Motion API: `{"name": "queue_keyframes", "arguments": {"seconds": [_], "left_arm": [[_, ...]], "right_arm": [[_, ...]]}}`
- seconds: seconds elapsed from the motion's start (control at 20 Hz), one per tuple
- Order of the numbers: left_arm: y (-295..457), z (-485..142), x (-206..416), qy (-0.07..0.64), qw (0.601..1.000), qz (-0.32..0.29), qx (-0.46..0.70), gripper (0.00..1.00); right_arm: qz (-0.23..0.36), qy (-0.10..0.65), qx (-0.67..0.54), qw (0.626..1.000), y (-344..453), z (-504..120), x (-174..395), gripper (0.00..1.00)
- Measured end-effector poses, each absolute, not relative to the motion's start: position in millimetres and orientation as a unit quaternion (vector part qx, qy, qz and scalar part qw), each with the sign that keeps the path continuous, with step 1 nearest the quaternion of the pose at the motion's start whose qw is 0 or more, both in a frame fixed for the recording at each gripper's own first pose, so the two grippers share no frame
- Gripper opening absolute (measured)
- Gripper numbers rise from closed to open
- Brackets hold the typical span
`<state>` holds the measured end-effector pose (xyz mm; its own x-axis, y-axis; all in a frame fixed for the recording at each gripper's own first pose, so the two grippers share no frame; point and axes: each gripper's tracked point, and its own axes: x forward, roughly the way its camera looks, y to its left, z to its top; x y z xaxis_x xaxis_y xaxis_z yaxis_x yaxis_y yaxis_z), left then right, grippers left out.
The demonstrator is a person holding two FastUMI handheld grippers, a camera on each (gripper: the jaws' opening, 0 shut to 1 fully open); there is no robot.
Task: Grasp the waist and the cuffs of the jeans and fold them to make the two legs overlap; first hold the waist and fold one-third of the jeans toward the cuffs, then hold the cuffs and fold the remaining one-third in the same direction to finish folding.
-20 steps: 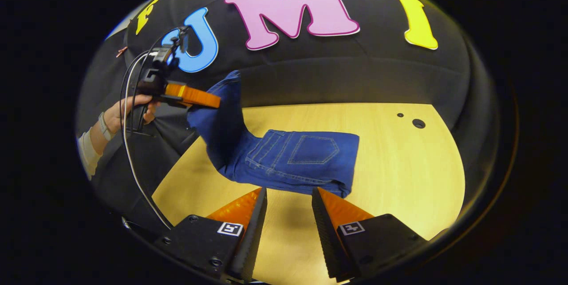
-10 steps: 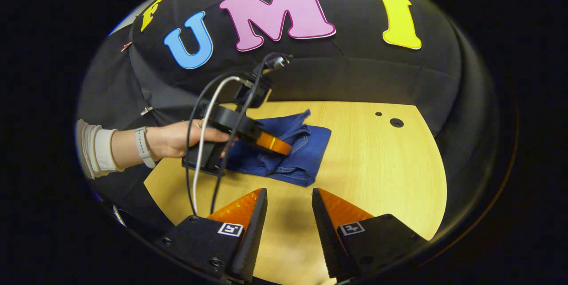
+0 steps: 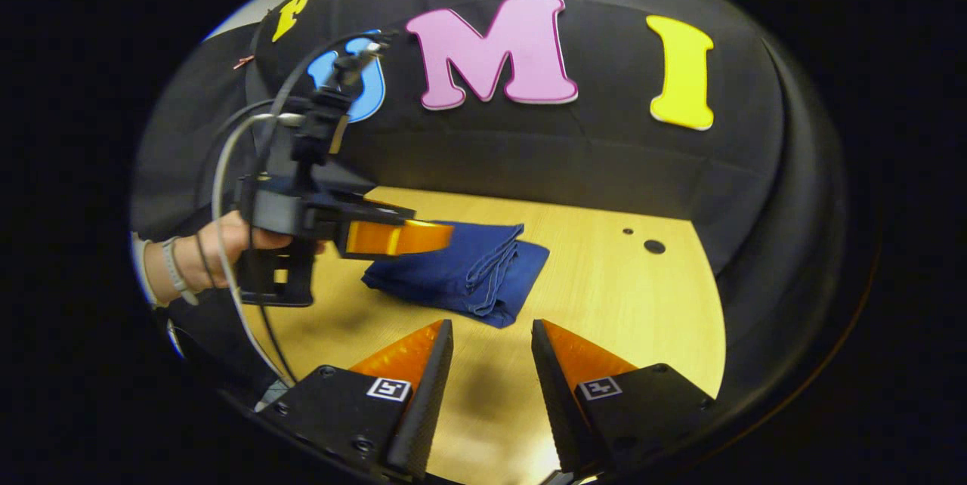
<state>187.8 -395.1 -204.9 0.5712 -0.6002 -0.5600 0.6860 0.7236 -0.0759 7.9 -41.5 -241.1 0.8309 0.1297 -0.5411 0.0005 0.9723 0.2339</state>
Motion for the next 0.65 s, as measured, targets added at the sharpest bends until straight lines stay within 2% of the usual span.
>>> {"name": "queue_keyframes", "arguments": {"seconds": [0.05,0.1,0.3,0.4,0.45,0.55,0.65], "left_arm": [[-380,-182,168,0.264,0.893,-0.357,0.071,0.97],[-365,-165,148,0.243,0.903,-0.348,0.062,0.97],[-308,-105,47,0.2,0.925,-0.322,-0.005,0.97],[-281,-86,5,0.186,0.935,-0.302,-0.021,0.96],[-270,-76,-10,0.178,0.94,-0.29,-0.025,0.96],[-253,-56,-29,0.156,0.949,-0.272,-0.032,0.96],[-240,-40,-45,0.137,0.956,-0.259,-0.031,0.96]], "right_arm": [[0.03,0.271,0.108,0.956,-39,-224,4,0.56],[0.022,0.253,0.103,0.962,-38,-207,-2,0.67],[-0.007,0.193,0.097,0.976,-24,-140,-39,0.7],[-0.003,0.178,0.092,0.98,-10,-112,-55,0.8],[0.004,0.172,0.086,0.981,-3,-101,-62,0.9],[0.022,0.152,0.086,0.984,15,-75,-72,0.95],[0.044,0.134,0.089,0.986,32,-54,-80,0.95]]}}
